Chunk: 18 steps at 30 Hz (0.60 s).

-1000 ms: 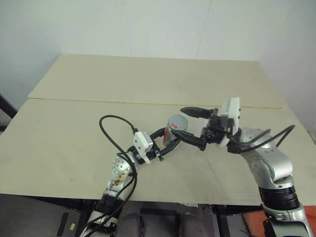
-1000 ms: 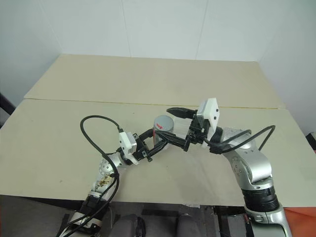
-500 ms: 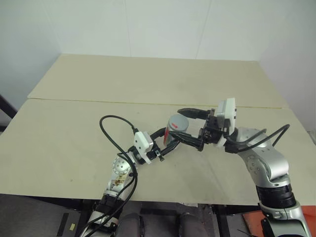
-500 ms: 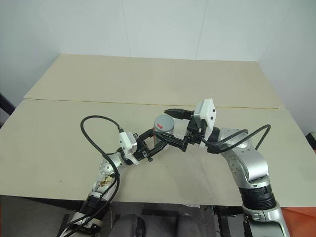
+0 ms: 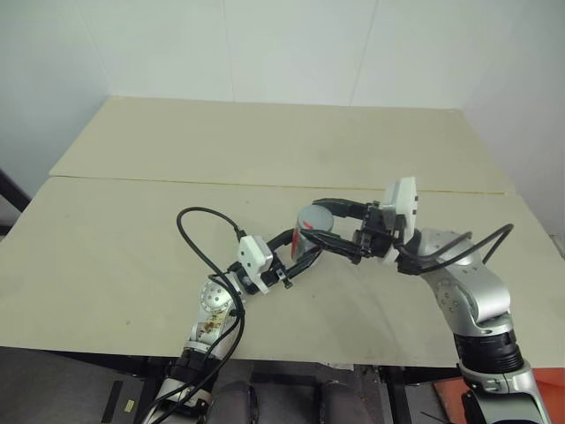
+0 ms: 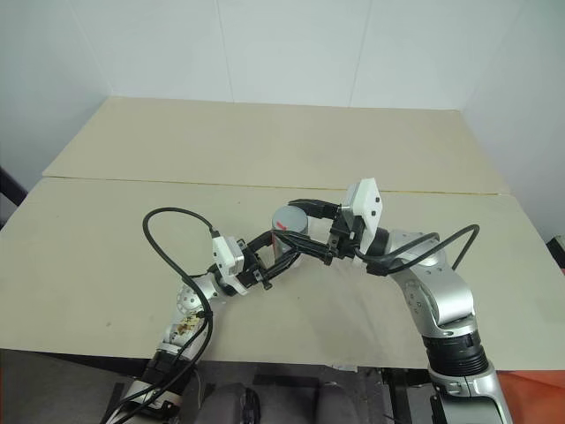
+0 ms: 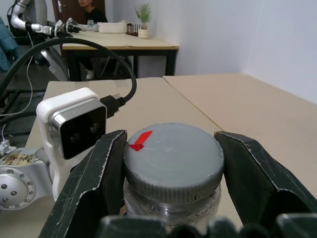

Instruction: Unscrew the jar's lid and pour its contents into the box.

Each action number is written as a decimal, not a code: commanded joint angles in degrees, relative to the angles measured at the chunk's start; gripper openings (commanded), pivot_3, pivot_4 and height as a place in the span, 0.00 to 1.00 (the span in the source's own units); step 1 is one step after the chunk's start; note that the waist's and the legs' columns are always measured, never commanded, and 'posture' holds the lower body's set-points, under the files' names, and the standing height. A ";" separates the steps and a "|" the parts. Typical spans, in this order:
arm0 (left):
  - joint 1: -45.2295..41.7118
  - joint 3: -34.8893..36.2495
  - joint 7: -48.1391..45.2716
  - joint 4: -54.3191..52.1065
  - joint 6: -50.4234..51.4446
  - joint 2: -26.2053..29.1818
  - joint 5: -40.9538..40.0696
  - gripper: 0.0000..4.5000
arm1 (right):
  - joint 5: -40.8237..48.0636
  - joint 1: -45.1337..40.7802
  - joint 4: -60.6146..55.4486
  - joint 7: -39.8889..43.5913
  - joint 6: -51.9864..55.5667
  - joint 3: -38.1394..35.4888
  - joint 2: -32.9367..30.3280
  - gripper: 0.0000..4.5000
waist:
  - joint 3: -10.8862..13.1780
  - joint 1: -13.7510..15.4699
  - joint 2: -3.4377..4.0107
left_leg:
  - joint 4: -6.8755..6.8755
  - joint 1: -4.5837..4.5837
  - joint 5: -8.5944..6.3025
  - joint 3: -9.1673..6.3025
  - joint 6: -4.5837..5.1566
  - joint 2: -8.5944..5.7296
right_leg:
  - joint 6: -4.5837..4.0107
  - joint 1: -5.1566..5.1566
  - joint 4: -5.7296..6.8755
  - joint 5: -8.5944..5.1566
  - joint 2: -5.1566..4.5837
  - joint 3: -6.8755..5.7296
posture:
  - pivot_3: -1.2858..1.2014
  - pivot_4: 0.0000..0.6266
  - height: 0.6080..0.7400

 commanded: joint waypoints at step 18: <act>0.94 -1.86 -6.80 -4.10 3.33 2.42 -3.94 0.47 | 1.30 -10.77 11.71 19.66 -4.50 -0.75 -3.85 0.66 | 0.00 -0.02 0.01 | 0.00 0.00 0.00 0.00 -0.01 0.00 | 0.00 0.00 0.00 0.00 0.00 0.00 | 0.52 0.24 1.00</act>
